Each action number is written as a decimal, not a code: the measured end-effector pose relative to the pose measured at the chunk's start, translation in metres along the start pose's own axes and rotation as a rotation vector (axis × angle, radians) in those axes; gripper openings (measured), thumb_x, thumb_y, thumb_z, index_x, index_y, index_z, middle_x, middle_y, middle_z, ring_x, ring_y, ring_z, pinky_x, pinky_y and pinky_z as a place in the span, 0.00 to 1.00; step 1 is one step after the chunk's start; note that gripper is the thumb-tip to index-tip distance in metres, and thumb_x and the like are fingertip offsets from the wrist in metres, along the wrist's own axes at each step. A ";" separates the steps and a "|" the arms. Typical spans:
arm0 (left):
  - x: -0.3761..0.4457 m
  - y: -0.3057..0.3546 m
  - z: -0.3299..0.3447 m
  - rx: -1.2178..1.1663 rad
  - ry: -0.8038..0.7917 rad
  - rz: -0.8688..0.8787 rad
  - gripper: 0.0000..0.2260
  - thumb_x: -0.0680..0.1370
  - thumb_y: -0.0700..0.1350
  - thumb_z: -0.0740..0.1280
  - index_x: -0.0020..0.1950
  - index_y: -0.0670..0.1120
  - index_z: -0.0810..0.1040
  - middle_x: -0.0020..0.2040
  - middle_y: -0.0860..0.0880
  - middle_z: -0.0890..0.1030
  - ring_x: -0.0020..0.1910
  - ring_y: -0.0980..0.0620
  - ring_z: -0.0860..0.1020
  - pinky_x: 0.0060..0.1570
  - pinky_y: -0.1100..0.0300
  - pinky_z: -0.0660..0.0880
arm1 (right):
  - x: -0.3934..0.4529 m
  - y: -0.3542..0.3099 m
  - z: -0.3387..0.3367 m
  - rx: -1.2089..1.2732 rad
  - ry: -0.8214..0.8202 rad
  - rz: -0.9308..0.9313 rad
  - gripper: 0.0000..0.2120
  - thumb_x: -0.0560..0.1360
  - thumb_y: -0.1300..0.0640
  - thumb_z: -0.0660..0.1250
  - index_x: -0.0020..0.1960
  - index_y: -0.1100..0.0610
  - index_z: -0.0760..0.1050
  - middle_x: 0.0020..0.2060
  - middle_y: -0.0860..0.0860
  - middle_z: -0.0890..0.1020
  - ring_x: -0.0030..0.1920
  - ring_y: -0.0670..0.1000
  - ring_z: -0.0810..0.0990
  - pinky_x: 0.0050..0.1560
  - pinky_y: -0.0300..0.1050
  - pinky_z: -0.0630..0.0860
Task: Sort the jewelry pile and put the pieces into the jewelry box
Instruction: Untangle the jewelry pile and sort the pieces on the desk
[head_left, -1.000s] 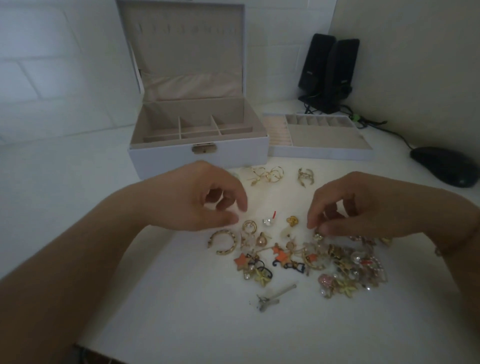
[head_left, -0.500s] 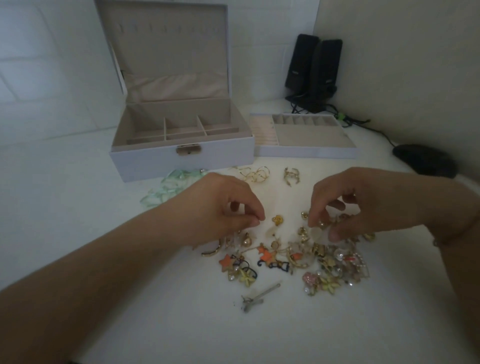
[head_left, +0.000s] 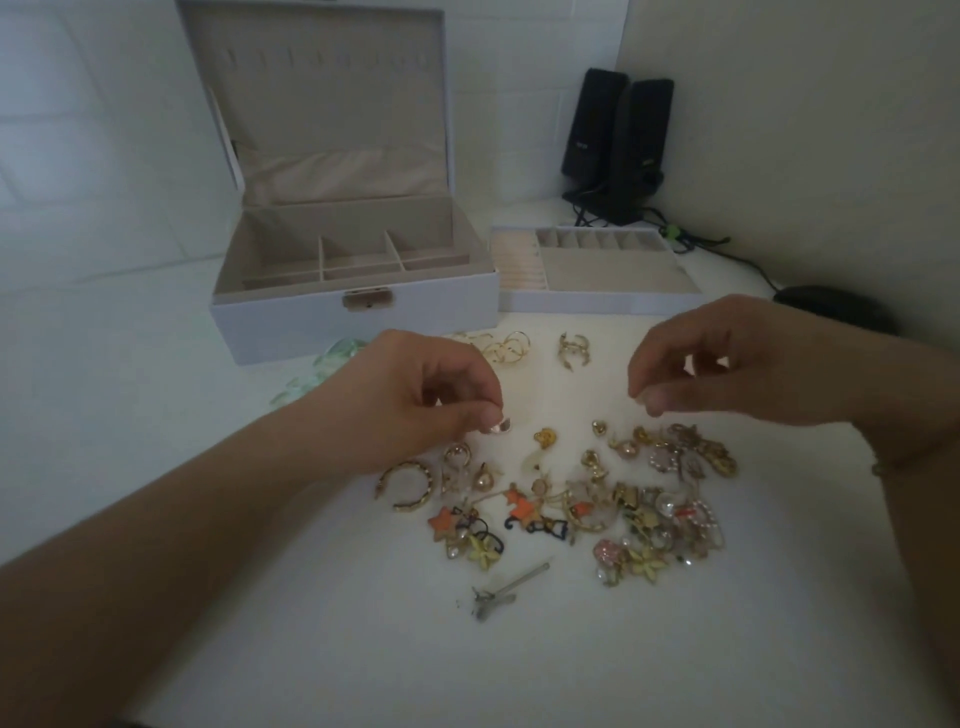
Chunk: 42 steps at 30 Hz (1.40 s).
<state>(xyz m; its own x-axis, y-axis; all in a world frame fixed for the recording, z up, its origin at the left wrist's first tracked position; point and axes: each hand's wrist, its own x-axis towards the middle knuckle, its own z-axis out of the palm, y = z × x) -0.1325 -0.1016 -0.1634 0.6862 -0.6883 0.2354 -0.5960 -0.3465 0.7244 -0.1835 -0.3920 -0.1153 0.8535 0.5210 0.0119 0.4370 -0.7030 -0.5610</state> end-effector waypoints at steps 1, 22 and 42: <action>0.000 0.000 0.000 0.022 -0.005 0.004 0.02 0.74 0.46 0.74 0.43 0.53 0.83 0.37 0.58 0.83 0.35 0.57 0.80 0.40 0.54 0.78 | -0.002 0.003 -0.003 0.005 0.026 0.021 0.03 0.71 0.50 0.68 0.44 0.45 0.80 0.37 0.43 0.84 0.36 0.44 0.80 0.34 0.30 0.71; 0.001 -0.013 -0.004 0.149 -0.020 -0.009 0.06 0.74 0.46 0.74 0.46 0.58 0.85 0.41 0.58 0.84 0.41 0.54 0.81 0.45 0.60 0.77 | 0.032 -0.028 0.060 -0.253 0.033 -0.225 0.09 0.72 0.48 0.70 0.52 0.42 0.80 0.47 0.38 0.82 0.49 0.44 0.76 0.50 0.48 0.75; -0.002 -0.007 -0.006 0.196 -0.054 0.009 0.08 0.75 0.45 0.73 0.47 0.59 0.84 0.43 0.61 0.84 0.45 0.60 0.81 0.47 0.69 0.75 | 0.039 0.055 0.025 -0.130 0.558 0.354 0.08 0.73 0.59 0.71 0.50 0.49 0.81 0.41 0.47 0.80 0.39 0.38 0.75 0.40 0.17 0.64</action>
<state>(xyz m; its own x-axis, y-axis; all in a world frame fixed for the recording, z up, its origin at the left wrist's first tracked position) -0.1265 -0.0939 -0.1648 0.6602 -0.7233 0.2024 -0.6755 -0.4540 0.5810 -0.1333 -0.3980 -0.1658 0.9551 -0.0555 0.2912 0.1045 -0.8563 -0.5059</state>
